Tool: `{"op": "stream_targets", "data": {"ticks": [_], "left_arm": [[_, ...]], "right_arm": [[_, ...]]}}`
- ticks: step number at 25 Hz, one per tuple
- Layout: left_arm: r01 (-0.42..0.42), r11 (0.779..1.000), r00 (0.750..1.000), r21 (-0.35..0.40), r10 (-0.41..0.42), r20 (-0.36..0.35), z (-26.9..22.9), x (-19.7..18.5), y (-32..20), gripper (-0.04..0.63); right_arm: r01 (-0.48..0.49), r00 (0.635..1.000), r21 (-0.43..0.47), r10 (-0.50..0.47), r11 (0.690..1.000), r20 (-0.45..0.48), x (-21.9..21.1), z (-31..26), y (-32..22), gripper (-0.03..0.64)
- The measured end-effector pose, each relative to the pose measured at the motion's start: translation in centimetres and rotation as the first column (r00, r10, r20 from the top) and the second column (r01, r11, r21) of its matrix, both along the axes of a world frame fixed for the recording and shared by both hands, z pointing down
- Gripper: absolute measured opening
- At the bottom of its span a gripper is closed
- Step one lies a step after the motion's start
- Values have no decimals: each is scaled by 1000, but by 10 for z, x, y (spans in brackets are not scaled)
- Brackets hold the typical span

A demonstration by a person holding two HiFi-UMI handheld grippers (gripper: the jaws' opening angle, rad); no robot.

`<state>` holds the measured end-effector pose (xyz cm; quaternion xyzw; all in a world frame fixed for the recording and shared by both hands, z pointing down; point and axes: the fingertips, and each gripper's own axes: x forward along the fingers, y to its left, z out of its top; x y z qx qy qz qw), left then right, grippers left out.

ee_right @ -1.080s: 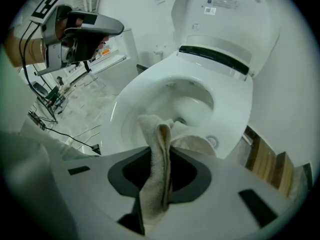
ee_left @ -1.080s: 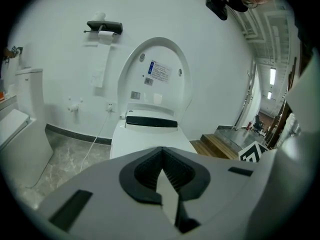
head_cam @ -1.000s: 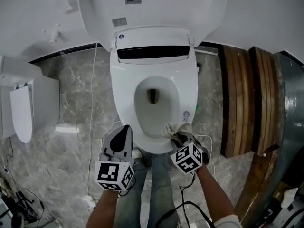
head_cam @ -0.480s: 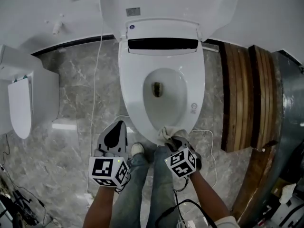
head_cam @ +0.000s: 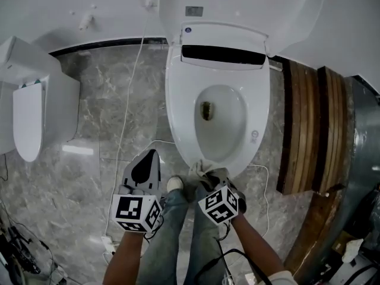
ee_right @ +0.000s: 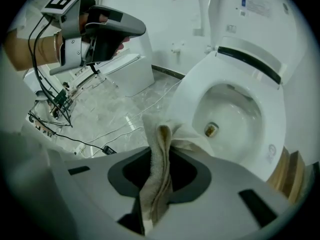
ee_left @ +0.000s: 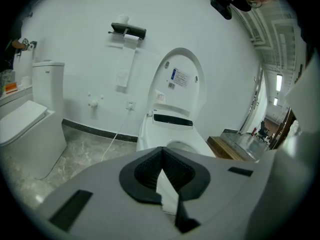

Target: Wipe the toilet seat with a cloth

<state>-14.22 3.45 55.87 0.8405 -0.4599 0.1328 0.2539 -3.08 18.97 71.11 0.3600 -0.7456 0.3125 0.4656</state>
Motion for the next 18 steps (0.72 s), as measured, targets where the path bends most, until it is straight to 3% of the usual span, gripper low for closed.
{"op": "stream_targets", "data": {"ticks": [8, 18], "left_arm": [[55, 998, 998, -5, -56, -11, 4, -33, -2, 11], [151, 989, 989, -9, -151, -10, 9, -72, -27, 10]], "right_arm": [[70, 998, 21, -69, 997, -13, -29, -2, -50, 89], [173, 982, 75, -165, 982, -92, -33, -3, -126, 88]]}}
